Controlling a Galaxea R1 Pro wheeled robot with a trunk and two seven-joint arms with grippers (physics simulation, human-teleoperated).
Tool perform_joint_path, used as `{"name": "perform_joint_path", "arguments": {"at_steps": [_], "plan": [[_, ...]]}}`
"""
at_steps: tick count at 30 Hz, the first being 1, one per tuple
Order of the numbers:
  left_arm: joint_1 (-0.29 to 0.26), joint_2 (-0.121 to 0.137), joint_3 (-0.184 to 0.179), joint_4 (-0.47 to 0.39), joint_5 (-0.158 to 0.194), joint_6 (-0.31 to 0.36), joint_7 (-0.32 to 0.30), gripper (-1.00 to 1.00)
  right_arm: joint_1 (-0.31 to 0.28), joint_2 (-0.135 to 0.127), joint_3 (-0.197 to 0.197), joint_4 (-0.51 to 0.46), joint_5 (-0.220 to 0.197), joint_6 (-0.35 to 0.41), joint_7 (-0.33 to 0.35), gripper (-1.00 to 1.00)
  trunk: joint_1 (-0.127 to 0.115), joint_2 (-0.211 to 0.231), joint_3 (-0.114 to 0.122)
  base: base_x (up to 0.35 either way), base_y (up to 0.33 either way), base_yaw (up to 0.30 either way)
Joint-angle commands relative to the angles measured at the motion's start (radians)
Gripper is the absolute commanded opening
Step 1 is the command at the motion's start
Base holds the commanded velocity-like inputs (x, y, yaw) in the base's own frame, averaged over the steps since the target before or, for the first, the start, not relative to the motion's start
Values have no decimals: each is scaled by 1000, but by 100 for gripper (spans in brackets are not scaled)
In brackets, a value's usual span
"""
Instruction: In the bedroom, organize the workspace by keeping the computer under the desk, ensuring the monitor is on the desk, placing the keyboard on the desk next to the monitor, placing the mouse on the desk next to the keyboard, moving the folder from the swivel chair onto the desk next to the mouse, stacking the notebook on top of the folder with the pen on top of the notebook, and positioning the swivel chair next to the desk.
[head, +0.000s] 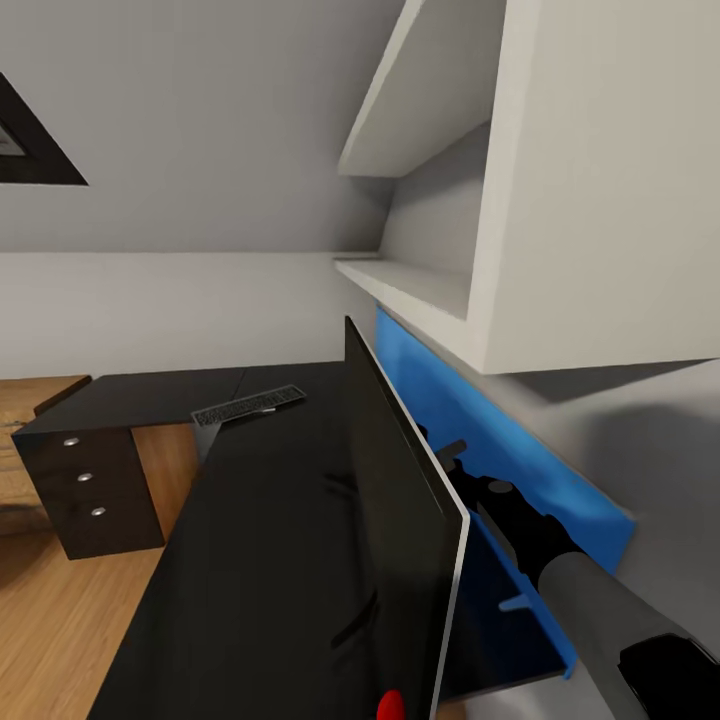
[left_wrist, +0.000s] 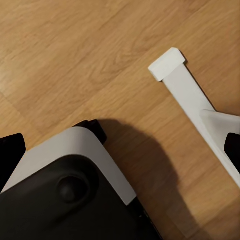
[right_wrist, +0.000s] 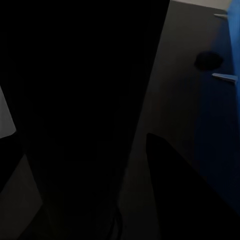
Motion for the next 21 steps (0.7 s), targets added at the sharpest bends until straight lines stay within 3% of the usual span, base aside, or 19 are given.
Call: {"name": "perform_joint_path", "arguments": {"at_steps": [1,11,21], "plan": [[1,0,1,-3,6,5,5,100,-1,-1,1,-4,-16,8,0,-100,4,-8,-4,0,0,0],[0,0,1,-3,6,5,4,100,-1,-1,1,-3,-16,8,0,-100,4,-8,-4,0,0,0],[1,0,2,-3,7,5,5,100,-1,-1,1,-3,-16,9,0,-100,42,-78,-35,0,0,0]]}}
